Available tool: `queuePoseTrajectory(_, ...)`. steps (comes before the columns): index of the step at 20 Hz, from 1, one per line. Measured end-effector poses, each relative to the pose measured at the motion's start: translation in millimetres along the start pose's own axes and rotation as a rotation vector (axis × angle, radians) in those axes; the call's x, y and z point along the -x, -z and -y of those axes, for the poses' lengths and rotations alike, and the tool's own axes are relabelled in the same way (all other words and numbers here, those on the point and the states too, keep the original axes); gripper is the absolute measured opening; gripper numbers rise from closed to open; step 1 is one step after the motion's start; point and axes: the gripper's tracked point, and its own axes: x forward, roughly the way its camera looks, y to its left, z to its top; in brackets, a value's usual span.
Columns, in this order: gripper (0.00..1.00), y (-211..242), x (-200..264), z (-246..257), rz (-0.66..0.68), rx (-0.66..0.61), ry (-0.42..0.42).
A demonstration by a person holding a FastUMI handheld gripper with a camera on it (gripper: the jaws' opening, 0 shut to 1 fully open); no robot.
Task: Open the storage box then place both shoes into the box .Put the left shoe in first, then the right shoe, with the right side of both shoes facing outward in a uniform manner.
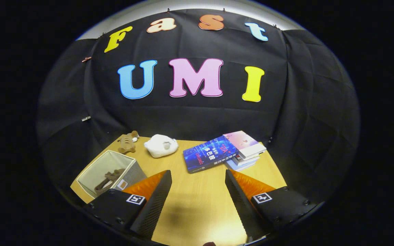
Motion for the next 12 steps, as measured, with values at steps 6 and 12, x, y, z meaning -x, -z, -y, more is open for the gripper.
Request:
queuePoseTrajectory(6, 0.97, -0.8, 18.3, 17.7, 0.045, 0.033, 0.006)
queuePoseTrajectory(12, 0.98, 2.5, 20.6, 25.9, 0.045, 0.038, 0.010)
